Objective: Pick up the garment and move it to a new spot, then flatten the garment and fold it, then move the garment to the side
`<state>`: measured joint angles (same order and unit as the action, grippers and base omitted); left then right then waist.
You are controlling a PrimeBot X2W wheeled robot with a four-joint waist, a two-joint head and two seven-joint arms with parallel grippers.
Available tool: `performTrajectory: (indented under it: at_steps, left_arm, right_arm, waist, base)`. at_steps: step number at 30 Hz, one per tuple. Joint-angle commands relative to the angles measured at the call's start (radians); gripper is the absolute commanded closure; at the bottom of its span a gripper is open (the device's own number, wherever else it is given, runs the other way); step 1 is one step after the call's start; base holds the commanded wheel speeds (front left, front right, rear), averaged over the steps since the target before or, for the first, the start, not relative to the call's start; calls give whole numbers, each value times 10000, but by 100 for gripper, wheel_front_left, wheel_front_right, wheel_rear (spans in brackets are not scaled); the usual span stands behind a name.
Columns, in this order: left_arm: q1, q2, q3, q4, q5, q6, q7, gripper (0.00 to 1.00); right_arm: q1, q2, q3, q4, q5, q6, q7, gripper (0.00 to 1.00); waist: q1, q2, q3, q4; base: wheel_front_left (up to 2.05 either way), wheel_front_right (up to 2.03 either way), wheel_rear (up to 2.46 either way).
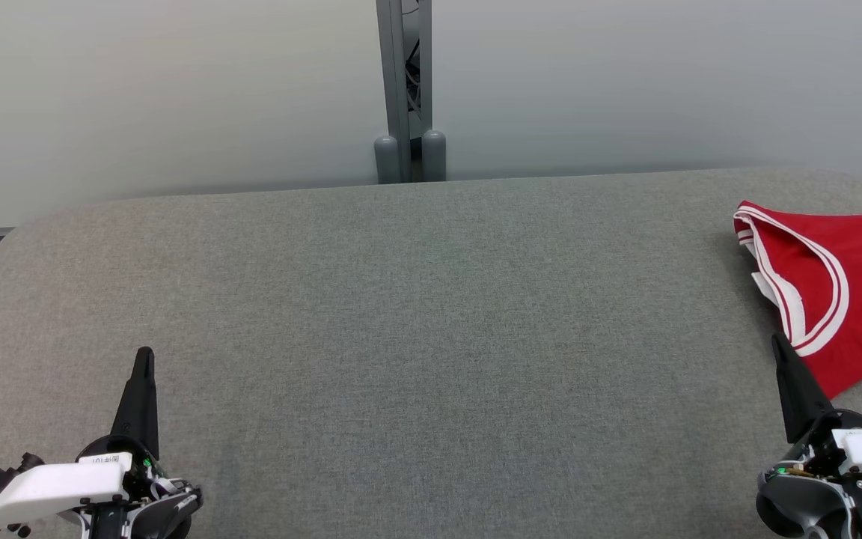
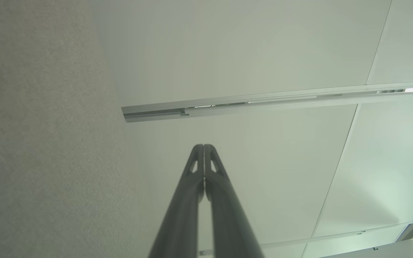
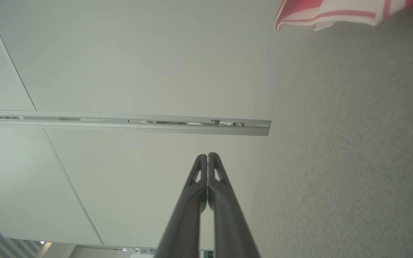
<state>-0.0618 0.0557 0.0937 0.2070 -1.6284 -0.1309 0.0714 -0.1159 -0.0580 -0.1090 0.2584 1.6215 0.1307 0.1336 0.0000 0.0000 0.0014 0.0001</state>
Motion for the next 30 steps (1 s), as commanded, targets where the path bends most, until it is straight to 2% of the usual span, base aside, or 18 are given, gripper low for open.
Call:
performTrajectory:
  at_steps: [1,30]
  left_arm:
    - [-165,36,44,-5,18,-46,42,100]
    - [-168,15,71,-7,55,-47,55,100]
  right_arm:
    - [-100,-26,-20,-6,-17,2,54,100]
    - [-89,-4,-54,-4,-52,2,83,100]
  waist:
    - [0,0,0,0]
    - [0,0,0,0]
  base:
    - [0,0,0]
    - [0,0,0]
